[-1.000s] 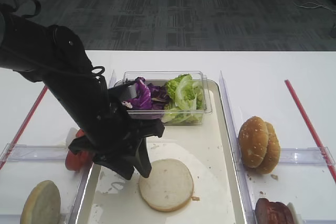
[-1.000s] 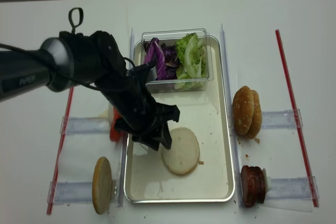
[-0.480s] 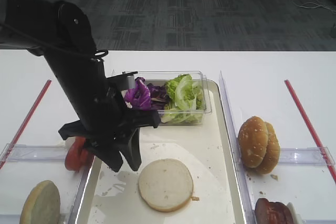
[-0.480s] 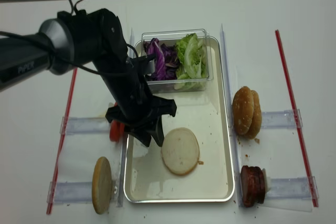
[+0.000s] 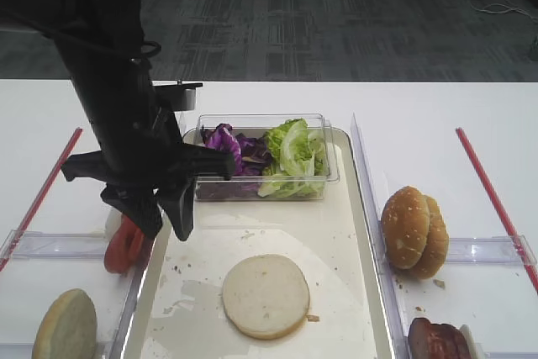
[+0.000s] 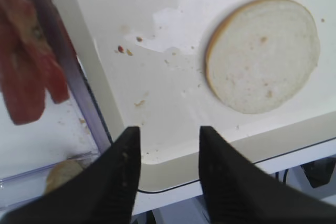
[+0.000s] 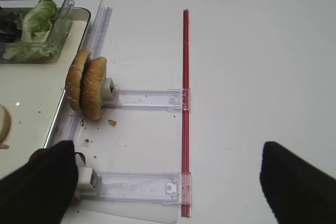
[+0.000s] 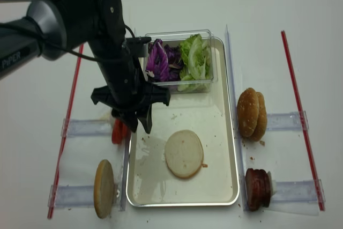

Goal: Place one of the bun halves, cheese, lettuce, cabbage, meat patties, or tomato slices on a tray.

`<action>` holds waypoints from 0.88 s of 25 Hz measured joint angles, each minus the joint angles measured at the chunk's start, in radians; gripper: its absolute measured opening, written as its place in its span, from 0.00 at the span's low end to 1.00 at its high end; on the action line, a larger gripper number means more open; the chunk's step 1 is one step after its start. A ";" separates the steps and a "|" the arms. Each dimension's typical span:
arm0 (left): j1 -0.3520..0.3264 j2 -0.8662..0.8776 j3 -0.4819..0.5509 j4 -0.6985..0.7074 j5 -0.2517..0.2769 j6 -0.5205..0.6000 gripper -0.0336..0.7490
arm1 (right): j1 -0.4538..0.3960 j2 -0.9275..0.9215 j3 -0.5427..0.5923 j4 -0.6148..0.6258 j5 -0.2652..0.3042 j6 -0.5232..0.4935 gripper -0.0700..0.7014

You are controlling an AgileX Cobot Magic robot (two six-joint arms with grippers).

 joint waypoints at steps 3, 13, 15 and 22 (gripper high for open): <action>0.000 -0.001 -0.026 0.030 0.004 -0.014 0.41 | 0.000 0.000 0.000 0.000 0.000 0.006 0.99; 0.000 -0.074 -0.084 0.117 0.010 -0.025 0.41 | 0.000 0.000 0.000 0.000 0.000 0.000 0.99; 0.000 -0.096 -0.084 0.157 0.012 -0.029 0.41 | 0.000 0.000 0.000 0.000 0.000 0.000 0.99; 0.083 -0.150 -0.077 0.204 0.020 -0.031 0.41 | 0.000 0.000 0.000 0.000 0.000 0.006 0.99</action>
